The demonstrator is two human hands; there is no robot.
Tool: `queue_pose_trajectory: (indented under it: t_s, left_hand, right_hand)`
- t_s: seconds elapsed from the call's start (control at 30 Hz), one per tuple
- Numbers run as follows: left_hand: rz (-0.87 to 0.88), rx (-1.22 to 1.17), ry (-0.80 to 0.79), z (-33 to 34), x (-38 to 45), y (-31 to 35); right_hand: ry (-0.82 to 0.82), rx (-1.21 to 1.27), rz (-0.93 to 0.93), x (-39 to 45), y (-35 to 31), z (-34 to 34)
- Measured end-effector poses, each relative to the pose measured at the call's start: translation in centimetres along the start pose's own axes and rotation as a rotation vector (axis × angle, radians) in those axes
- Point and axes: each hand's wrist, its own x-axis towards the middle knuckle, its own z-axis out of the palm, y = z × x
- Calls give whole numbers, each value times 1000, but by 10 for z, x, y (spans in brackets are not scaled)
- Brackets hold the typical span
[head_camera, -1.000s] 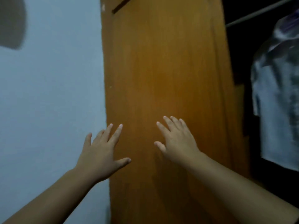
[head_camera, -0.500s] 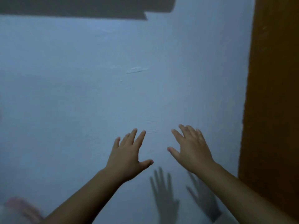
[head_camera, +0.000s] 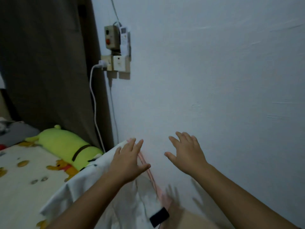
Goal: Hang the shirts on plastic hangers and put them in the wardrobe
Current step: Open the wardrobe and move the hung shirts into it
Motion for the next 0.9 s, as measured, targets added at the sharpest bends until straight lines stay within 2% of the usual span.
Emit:
queue_pose_trajectory:
  t_s: [0.27, 0.43, 0.73, 0.9]
  left_hand:
    - [-219, -58, -69, 28, 11, -172]
    - [-350, -212, -166, 56, 25, -258]
    - [-589, -703, -356, 118, 41, -318]
    - [-790, -1016, -576, 129, 45, -332]
  right_hand:
    - [-138, 26, -165, 88, -128, 86]
    - [-228, 77, -220, 132, -188, 139]
    - [-365, 160, -270, 173, -241, 215]
    - [-449, 211, -281, 174, -250, 239]
